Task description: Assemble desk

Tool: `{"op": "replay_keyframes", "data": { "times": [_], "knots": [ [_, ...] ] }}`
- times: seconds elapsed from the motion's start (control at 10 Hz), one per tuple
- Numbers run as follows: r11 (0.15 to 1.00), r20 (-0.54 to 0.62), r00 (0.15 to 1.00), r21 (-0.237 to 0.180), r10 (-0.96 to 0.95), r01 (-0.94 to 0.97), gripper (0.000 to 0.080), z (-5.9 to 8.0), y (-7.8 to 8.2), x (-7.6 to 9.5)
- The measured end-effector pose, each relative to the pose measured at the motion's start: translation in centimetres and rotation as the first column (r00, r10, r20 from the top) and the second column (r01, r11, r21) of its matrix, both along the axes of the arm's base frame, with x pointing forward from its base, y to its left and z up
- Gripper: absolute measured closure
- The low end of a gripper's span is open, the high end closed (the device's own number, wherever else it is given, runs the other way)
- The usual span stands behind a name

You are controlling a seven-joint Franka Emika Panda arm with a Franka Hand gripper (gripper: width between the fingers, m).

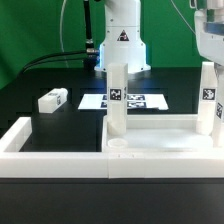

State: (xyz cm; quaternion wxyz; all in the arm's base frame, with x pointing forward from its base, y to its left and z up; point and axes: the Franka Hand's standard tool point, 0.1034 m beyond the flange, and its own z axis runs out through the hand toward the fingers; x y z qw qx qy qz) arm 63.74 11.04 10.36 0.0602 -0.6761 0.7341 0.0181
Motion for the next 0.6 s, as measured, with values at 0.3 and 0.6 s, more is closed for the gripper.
{"op": "replay_keyframes", "data": {
  "times": [0.3, 0.6],
  "knots": [
    [0.966, 0.002, 0.967, 0.034, -0.255, 0.255, 0.0511, 0.04, -1.04, 0.34],
    [0.948, 0.021, 0.948, 0.026, -0.317, 0.316, 0.0508, 0.14, -1.25, 0.36]
  ]
}}
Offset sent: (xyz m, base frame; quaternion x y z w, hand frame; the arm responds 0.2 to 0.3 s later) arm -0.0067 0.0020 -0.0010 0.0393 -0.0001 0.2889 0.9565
